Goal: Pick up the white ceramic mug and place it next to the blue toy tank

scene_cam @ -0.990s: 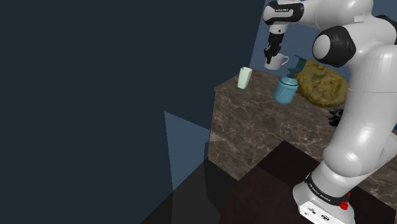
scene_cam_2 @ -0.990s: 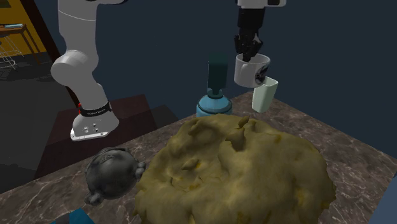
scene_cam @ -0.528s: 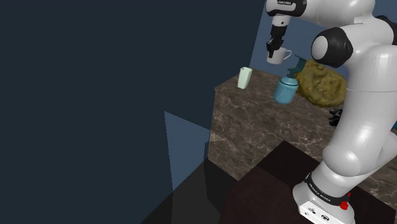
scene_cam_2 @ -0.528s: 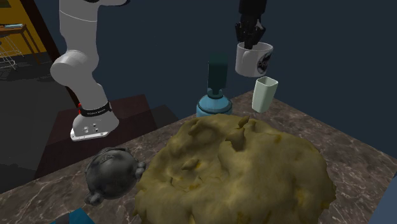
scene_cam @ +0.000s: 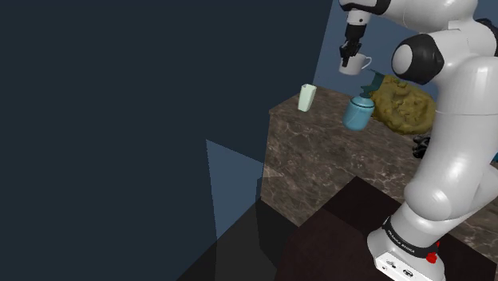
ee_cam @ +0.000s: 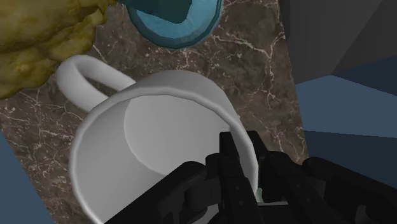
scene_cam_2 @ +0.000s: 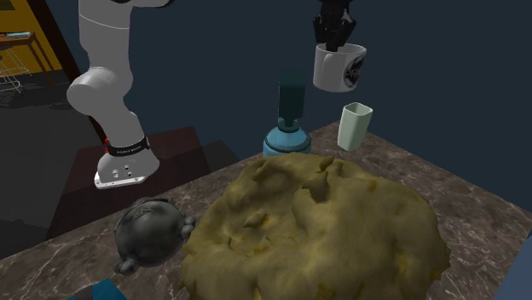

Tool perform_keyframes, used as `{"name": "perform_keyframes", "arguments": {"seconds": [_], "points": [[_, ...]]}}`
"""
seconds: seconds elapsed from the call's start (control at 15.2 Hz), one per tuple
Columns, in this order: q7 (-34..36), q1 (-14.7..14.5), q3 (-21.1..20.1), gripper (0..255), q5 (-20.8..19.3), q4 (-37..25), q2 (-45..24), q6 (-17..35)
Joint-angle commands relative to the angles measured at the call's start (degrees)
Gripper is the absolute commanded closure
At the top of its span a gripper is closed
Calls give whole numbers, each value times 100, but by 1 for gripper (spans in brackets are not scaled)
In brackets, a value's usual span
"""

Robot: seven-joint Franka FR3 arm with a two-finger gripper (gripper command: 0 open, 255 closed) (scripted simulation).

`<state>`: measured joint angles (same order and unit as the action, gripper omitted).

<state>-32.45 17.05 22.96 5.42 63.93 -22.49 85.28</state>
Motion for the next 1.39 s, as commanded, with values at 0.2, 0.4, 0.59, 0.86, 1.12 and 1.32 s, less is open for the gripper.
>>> {"name": "perform_keyframes", "arguments": {"seconds": [0.2,0.4,0.59,0.86,1.12,1.32], "points": [[-270,-52,166,255,-362,1432,1051,450],[-445,-9,263,255,-573,2112,1592,642],[-631,71,365,255,-776,2675,2075,777],[-903,216,515,255,-1037,3281,2645,892],[-1210,398,685,255,-1286,3749,3139,953],[-1467,551,829,255,-1464,4021,3458,972]]}}
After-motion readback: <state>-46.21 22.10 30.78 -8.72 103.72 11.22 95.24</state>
